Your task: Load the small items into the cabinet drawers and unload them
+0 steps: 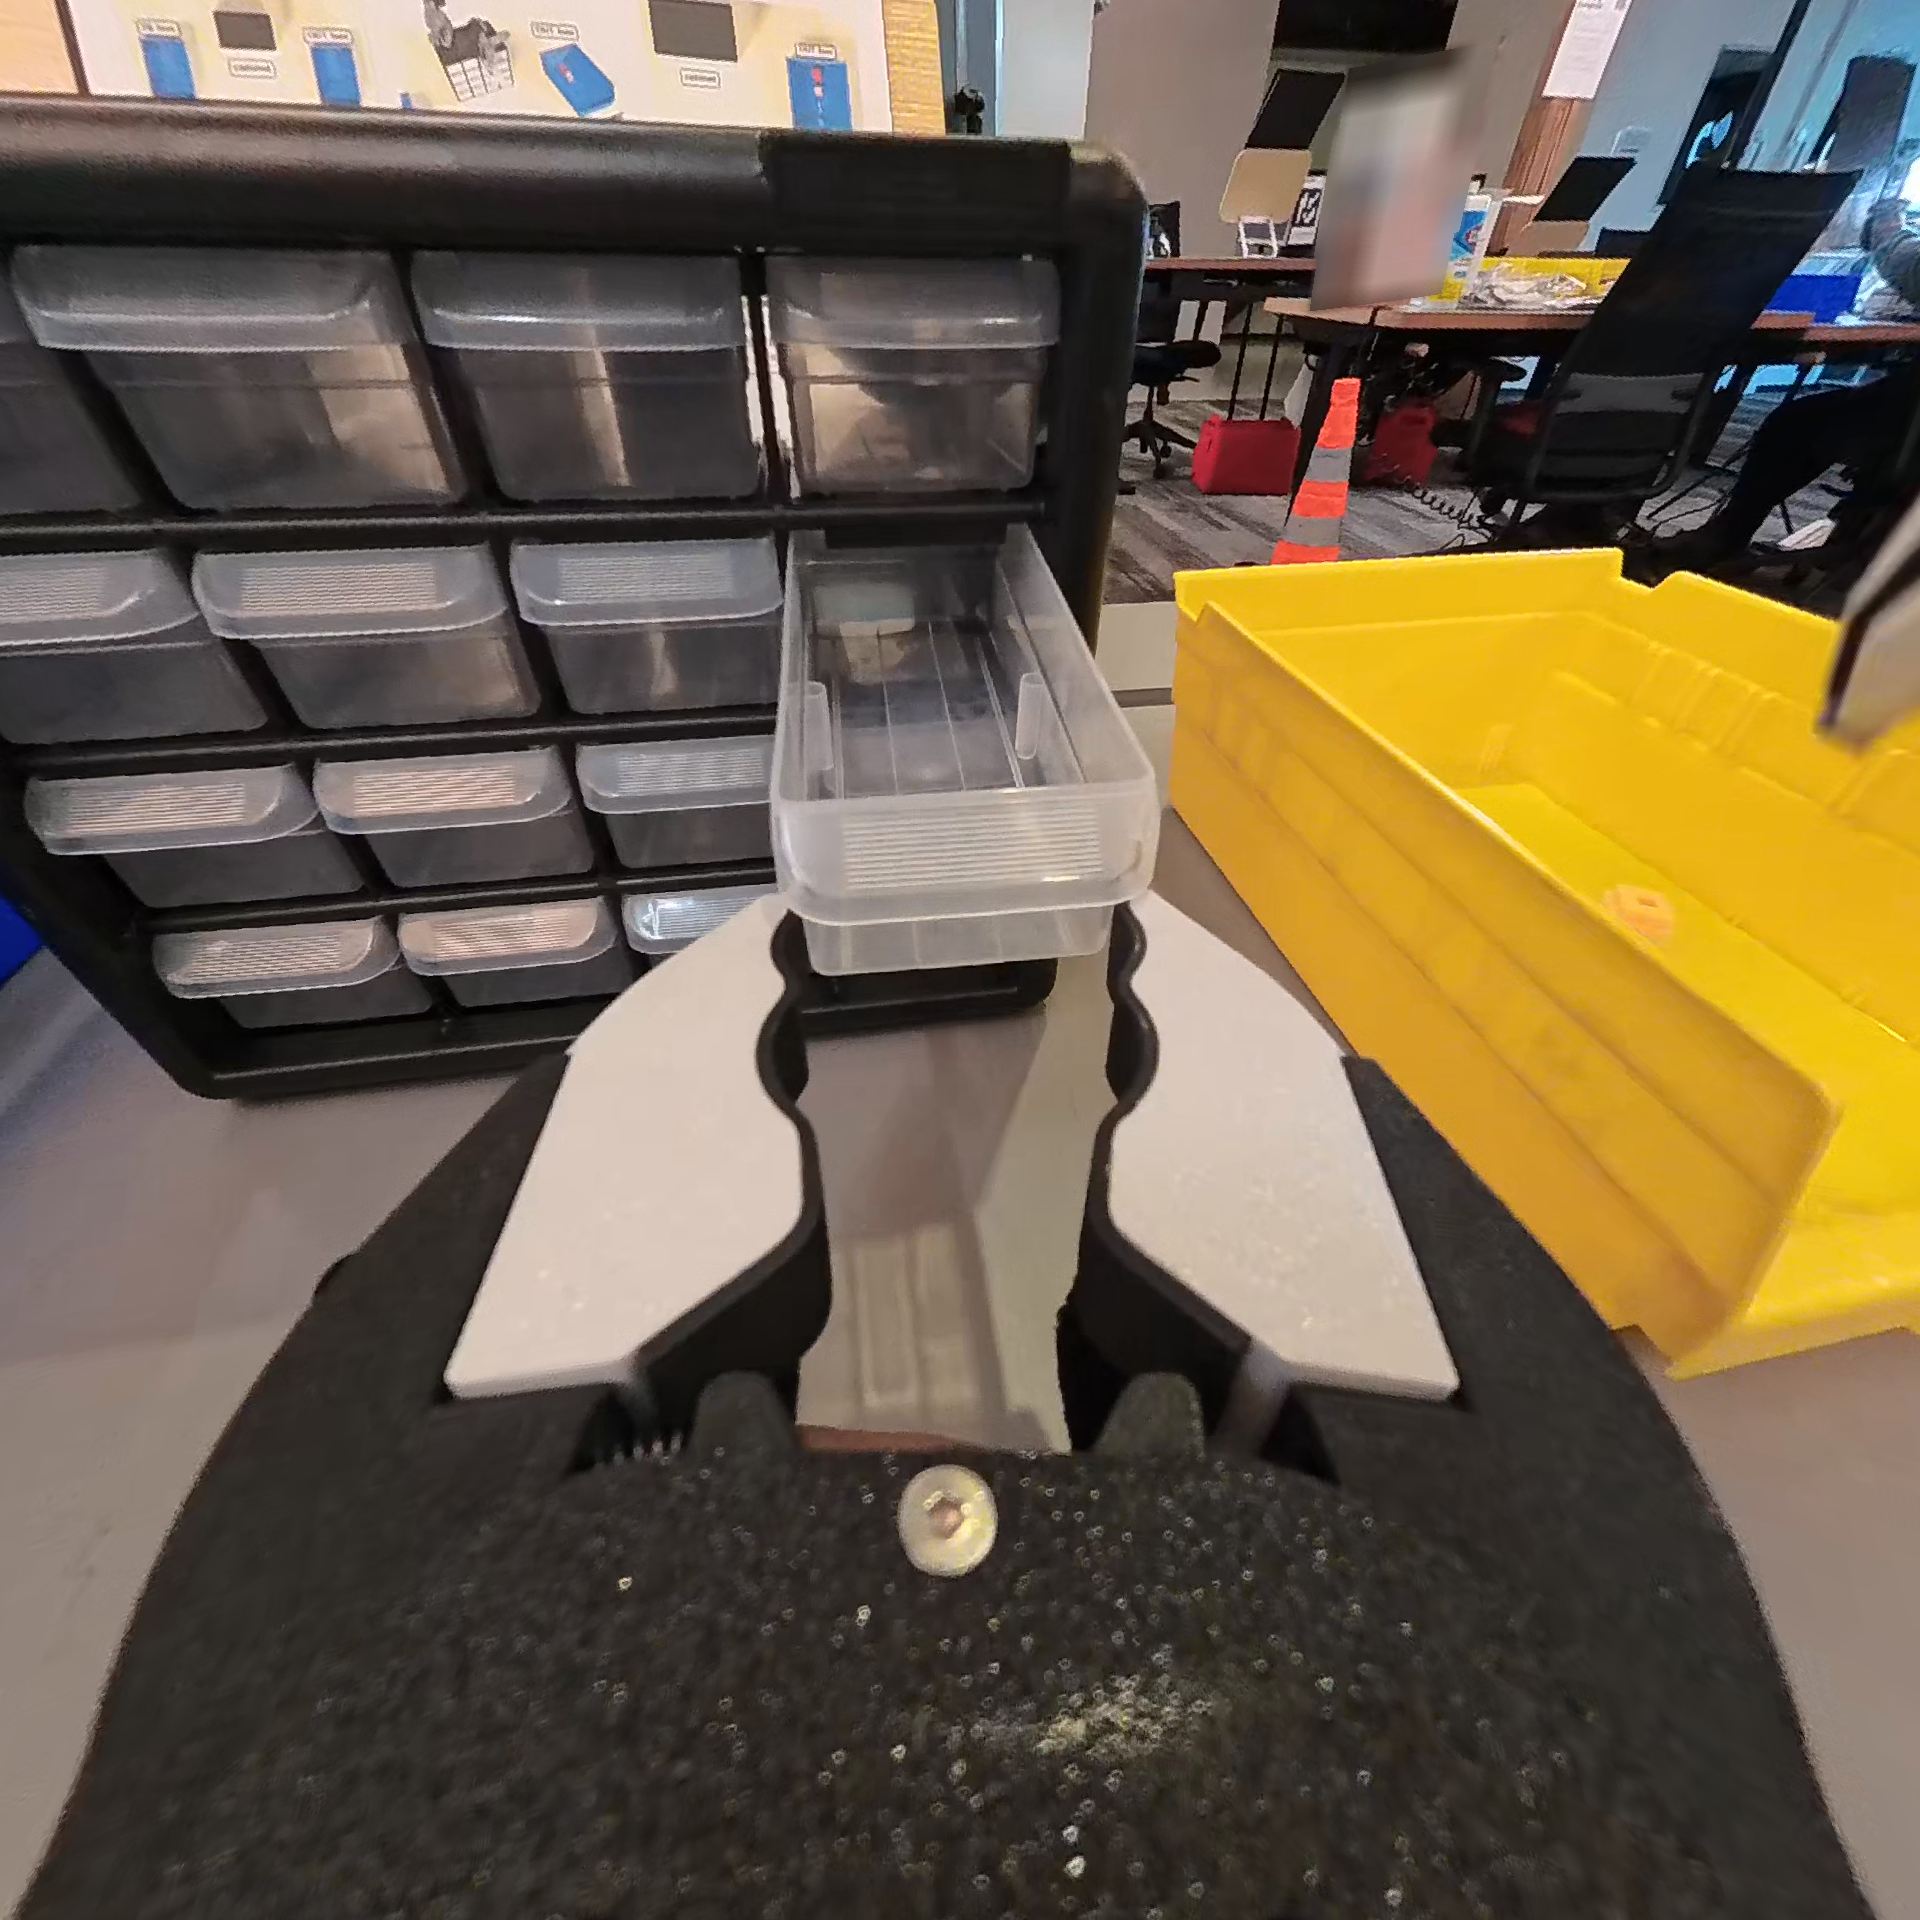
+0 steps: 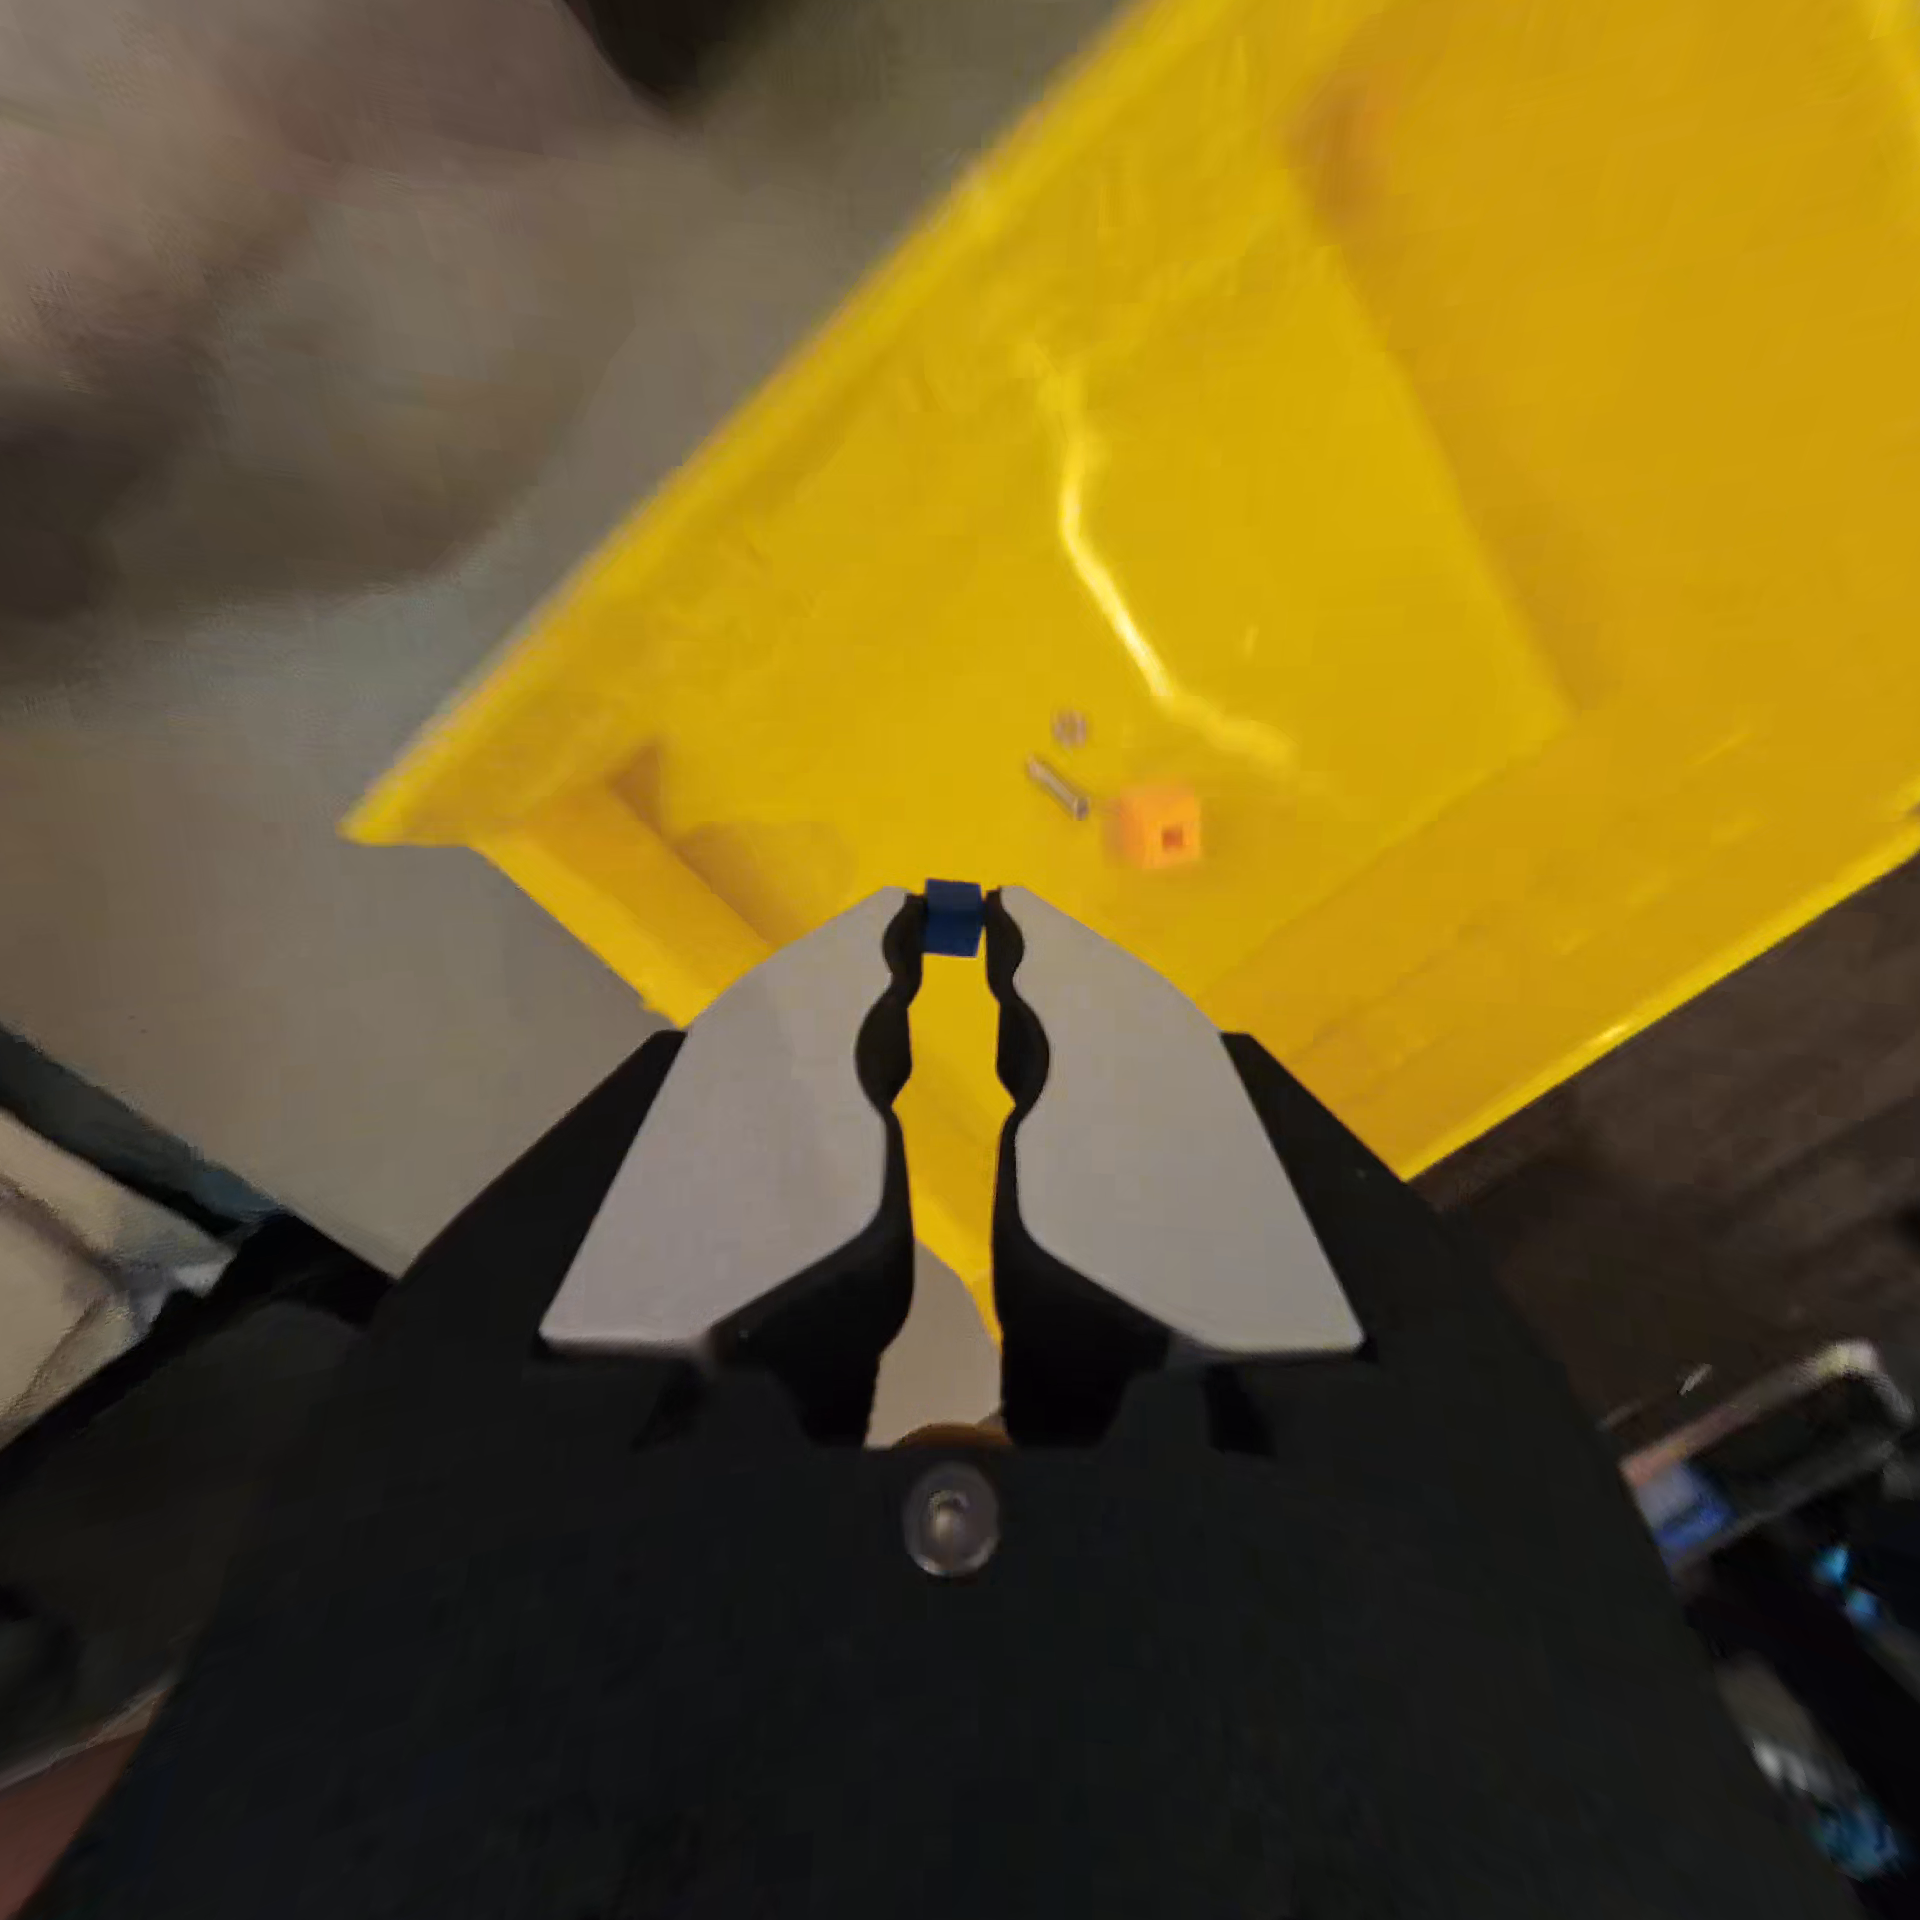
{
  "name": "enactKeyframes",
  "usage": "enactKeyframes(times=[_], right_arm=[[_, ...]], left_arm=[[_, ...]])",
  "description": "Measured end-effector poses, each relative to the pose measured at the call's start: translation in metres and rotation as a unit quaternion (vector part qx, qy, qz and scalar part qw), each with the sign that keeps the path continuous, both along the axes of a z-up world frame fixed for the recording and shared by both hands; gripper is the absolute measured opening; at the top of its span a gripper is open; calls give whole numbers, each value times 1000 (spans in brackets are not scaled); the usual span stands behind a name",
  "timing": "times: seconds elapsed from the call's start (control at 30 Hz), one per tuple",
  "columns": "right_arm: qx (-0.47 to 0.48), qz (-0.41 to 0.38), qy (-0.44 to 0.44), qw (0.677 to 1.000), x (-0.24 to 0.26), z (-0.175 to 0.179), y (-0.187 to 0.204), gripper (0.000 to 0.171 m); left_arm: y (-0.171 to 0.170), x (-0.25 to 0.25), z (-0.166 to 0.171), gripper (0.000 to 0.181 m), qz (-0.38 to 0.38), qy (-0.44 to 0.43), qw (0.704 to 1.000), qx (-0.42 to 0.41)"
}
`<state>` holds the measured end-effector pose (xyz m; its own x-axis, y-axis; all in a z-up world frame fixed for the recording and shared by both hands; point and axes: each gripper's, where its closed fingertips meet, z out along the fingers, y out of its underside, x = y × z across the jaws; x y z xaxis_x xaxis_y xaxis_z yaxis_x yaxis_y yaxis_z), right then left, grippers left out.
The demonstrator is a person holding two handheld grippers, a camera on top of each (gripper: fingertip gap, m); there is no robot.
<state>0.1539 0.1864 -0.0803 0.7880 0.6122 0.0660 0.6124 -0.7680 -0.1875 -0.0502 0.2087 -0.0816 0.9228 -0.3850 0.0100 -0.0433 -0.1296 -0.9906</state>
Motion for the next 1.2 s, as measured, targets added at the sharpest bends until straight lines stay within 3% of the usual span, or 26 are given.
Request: enactKeyframes(times=[0.1, 0.23, 0.57, 0.63, 0.73, 0.8, 0.87, 0.97, 1.0, 1.07, 1.17, 1.2], right_arm=[[-41, -50, -33, 997, 28, -53, -8, 11], [-52, -88, -44, 994, 39, -89, -5, 11], [-62, -124, -48, 989, 50, -112, 0, 11], [-44, -126, -57, 989, 54, -109, 2, 25], [33, -141, -47, 988, 53, -80, 2, 32], [145, -152, -2, 978, 40, -44, 2, 33], [273, -184, 59, 942, 24, -8, -4, 34], [437, -207, 179, 857, -22, 24, -37, 42], [474, -213, 204, 830, -37, 27, -52, 42], [482, -201, 225, 823, -70, 12, -82, 41], [482, -180, 224, 828, -102, -16, -111, 41], [484, -170, 225, 828, -107, -22, -117, 40]], left_arm=[[0, 0, 0, 55, 0, -1, 1000, 1], [0, 0, 0, 55, 0, 3, 1000, 4], [0, 0, 0, 55, -1, 7, 1000, 6], [0, 0, 0, 55, -1, 6, 1000, 5], [1, 1, 0, 55, -2, 4, 1000, 6], [7, 4, 4, 55, -5, 10, 1000, 15], [24, 10, 5, 55, -11, 29, 999, 11], [51, 20, 3, 55, -24, 28, 998, -41], [56, 23, 4, 61, -33, 16, 998, -54], [59, 22, 0, 73, -38, 4, 996, -86], [42, 11, -10, 62, -40, -15, 994, -101], [36, 7, -12, 50, -37, -26, 994, -98]])
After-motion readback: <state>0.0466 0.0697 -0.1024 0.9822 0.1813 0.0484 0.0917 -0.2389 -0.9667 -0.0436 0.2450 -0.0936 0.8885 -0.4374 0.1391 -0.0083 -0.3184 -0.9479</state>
